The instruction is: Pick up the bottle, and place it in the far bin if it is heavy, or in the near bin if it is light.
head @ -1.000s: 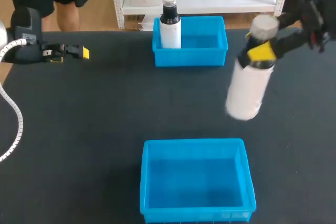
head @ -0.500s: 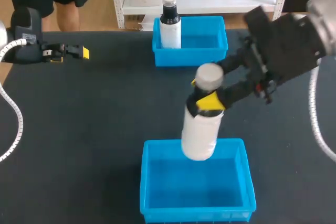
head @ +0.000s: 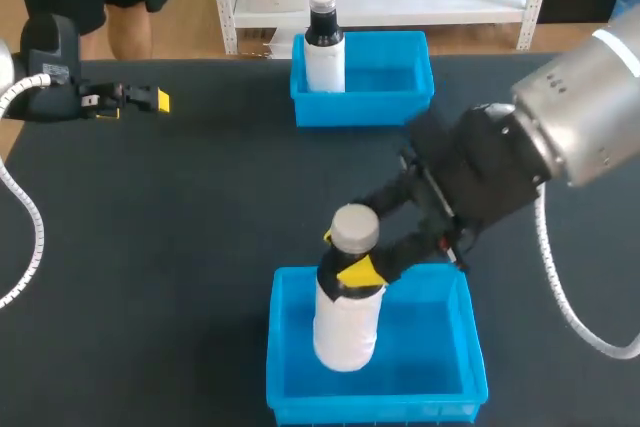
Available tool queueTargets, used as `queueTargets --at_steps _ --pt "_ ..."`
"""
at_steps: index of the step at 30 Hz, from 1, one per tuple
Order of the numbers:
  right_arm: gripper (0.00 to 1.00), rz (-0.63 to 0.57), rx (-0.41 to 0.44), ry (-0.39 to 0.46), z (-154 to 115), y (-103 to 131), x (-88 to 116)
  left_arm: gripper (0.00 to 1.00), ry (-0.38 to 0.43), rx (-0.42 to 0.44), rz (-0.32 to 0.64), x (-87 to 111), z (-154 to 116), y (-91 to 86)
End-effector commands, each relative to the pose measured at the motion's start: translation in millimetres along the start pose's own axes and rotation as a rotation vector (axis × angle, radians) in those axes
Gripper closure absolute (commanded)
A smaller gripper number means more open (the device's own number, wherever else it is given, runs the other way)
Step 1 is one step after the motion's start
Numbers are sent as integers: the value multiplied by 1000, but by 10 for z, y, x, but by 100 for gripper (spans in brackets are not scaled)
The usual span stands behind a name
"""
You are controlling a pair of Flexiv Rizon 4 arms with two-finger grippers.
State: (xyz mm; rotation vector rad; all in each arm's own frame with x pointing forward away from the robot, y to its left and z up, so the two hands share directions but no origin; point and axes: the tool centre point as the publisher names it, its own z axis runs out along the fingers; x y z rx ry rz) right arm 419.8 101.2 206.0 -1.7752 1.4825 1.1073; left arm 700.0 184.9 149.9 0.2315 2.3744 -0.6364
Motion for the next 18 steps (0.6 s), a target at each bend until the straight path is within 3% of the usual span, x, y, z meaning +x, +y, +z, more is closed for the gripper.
queueTargets --at_steps 1,18 --pt "100 -2 -13 -2 125 -46 55 0 0 0 0 0 0 0" --pt "100 4 -68 2 371 -62 249 0 0 0 0 0 0 0"
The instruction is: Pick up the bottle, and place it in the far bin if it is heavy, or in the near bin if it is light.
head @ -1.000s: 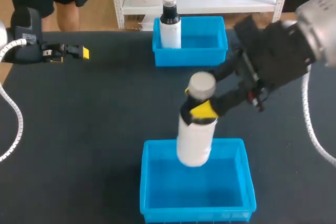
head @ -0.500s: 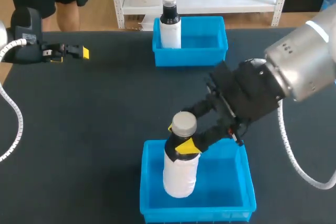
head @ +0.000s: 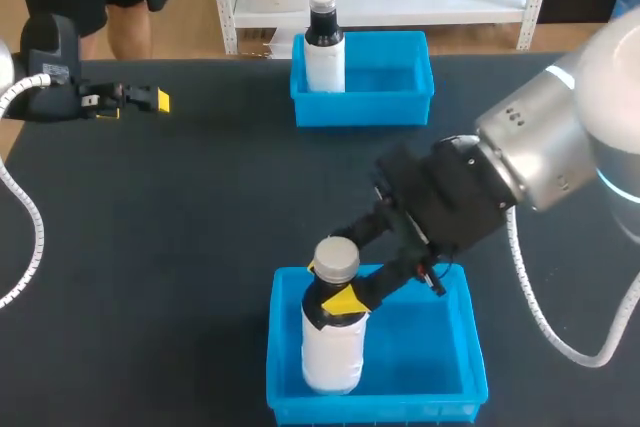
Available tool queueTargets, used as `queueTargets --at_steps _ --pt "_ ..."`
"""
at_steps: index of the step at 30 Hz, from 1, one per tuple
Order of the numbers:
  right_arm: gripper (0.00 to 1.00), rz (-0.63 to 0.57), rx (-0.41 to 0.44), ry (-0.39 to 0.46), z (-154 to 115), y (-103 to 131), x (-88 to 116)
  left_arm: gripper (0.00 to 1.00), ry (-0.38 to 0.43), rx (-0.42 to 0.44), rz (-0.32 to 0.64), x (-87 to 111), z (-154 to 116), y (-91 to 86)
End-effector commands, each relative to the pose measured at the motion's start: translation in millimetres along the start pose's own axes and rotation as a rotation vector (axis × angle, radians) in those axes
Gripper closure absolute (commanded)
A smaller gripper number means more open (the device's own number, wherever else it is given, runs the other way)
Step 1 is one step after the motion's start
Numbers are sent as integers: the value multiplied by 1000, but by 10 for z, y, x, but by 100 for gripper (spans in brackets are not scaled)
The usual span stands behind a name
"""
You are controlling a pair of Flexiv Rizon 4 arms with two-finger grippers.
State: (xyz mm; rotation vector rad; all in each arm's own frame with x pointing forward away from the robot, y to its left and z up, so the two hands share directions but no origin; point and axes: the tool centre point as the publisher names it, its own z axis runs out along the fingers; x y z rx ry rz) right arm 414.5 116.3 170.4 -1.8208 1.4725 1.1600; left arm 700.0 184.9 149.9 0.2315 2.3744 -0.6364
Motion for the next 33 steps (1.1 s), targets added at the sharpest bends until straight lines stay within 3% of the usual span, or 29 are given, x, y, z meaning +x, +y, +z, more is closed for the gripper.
queueTargets --at_steps 1,6,9,12,13,15,24,33 --pt "100 0 -7 -7 59 -58 24 0 0 0 0 0 0 0" --pt "100 5 -10 -3 92 -81 82 0 0 0 0 0 0 0" --pt "76 10 -12 2 108 -89 124 0 0 0 0 0 0 0" --pt "65 19 -12 12 117 -99 160 0 0 0 0 0 0 0" --pt "56 24 -12 17 115 -101 167 0 0 0 0 0 0 0" --pt "0 30 -13 25 107 -107 179 0 0 0 0 0 0 0" --pt "0 60 -8 53 -25 -130 186 0 0 0 0 0 0 0" --pt "0 41 -45 92 -691 -2 384 0 0 0 0 0 0 0"
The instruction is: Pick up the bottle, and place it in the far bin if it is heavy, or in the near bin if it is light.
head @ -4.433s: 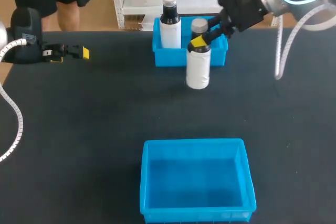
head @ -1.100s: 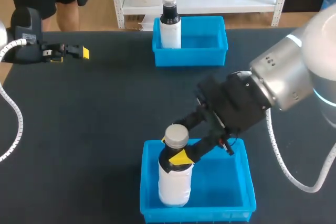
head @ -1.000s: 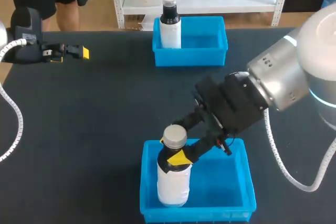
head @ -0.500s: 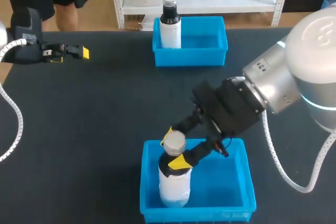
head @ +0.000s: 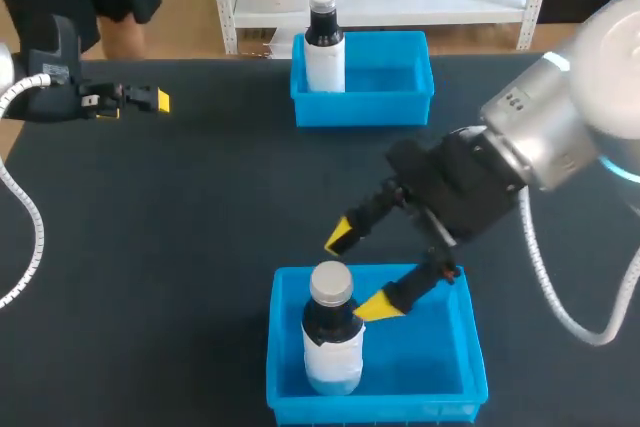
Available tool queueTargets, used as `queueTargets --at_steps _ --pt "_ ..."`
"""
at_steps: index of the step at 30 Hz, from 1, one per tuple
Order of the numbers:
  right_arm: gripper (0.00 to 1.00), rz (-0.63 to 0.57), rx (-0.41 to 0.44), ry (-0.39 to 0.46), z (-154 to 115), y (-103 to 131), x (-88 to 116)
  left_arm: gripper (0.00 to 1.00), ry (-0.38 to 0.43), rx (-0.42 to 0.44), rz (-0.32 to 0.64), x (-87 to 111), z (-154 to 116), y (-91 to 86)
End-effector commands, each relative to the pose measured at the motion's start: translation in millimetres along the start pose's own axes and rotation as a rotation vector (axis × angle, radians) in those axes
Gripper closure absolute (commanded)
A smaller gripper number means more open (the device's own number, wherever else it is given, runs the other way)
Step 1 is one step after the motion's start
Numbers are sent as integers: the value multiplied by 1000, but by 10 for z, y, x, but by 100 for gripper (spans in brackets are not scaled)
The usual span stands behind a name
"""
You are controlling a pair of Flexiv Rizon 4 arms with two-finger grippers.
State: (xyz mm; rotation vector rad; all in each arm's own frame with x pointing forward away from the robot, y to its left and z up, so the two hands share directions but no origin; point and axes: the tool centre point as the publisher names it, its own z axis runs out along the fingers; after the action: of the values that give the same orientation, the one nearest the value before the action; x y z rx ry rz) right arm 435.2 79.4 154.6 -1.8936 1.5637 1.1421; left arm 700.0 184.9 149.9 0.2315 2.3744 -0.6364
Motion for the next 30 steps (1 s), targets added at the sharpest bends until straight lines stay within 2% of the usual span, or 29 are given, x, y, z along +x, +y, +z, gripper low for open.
queueTargets --at_steps 1,4,8,14,17,23,30 --pt "0 -7 -17 2 -487 144 136 0 0 0 0 0 0 0" --pt "0 35 16 -1 -744 119 250 0 0 0 0 0 0 0" --pt "0 178 141 -50 -1072 -73 386 0 0 0 0 0 0 0" --pt "0 387 342 -114 -1405 -486 583 0 0 0 0 0 0 0" --pt "0 435 378 -145 -1520 -674 667 0 0 0 0 0 0 0" --pt "0 498 400 -162 -1736 -983 845 0 0 0 0 0 0 0" --pt "0 498 400 -162 -1736 -983 845 0 0 0 0 0 0 0"
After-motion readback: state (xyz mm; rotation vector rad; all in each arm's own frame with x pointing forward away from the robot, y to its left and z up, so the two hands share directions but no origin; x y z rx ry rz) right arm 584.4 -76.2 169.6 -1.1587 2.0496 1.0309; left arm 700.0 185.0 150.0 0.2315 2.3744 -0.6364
